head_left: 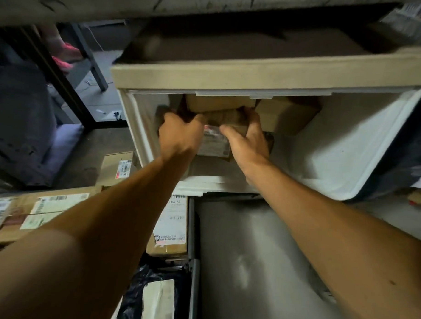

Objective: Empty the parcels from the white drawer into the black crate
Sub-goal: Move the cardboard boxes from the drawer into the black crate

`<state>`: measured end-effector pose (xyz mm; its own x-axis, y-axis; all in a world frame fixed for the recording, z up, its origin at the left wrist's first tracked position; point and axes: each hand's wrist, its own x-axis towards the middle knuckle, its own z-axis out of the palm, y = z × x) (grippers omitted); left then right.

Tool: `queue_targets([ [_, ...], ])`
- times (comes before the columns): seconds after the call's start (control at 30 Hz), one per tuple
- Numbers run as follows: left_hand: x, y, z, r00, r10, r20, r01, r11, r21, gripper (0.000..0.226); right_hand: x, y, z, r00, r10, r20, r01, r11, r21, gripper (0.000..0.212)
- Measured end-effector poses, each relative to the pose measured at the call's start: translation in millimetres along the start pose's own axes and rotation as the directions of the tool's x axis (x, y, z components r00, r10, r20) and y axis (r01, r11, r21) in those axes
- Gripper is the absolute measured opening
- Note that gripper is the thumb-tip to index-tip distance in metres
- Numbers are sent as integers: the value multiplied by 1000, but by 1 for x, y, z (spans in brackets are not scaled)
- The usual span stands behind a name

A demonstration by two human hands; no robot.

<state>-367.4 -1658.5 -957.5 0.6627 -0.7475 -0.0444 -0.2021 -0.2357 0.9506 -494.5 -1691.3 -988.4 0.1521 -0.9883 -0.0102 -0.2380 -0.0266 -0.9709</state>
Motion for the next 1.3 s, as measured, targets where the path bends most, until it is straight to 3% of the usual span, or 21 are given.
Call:
queue_targets([
  [0.1, -32, -4, -16, 998, 60, -9, -60, 998, -4, 29, -31, -9, -12, 1000, 15, 5, -15, 1000, 8, 62],
  [0.3, -83, 3, -52, 998, 13, 66, -7, 997, -82, 26, -82, -28, -37, 996, -10, 83, 14, 999, -45, 68],
  [0.4, -104, 11, -63, 996, 6, 88, 4, 994, -112, 20, -102, -35, -48, 993, 35, 108, -25, 996, -89, 69],
  [0.53, -122, 25, -71, 988, -48, 147, 70, 986, -148, 21, -112, -49, -57, 983, 139, 123, -127, 987, -99, 86],
  [0.77, -127, 27, -83, 991, -41, 130, 56, 992, -110, 10, -121, -55, -56, 975, 168, 146, -156, 984, -91, 61],
  [0.93, -122, 32, -94, 993, -24, 117, 30, 998, -54, 25, -124, -67, -52, 985, 117, 124, -106, 990, -89, 66],
  [1.03, -125, 44, -106, 994, -44, 104, 52, 996, -76, 23, -124, -76, -52, 988, 98, 116, -88, 992, -87, 51],
  [1.2, -128, 45, -128, 994, -80, 78, 95, 974, -206, 18, -127, -83, -57, 994, 83, 77, -87, 995, 41, 30],
  [1.3, -131, 39, -133, 990, -105, 96, 126, 960, -251, 23, -135, -81, -55, 978, 163, 133, -187, 963, 193, 25],
])
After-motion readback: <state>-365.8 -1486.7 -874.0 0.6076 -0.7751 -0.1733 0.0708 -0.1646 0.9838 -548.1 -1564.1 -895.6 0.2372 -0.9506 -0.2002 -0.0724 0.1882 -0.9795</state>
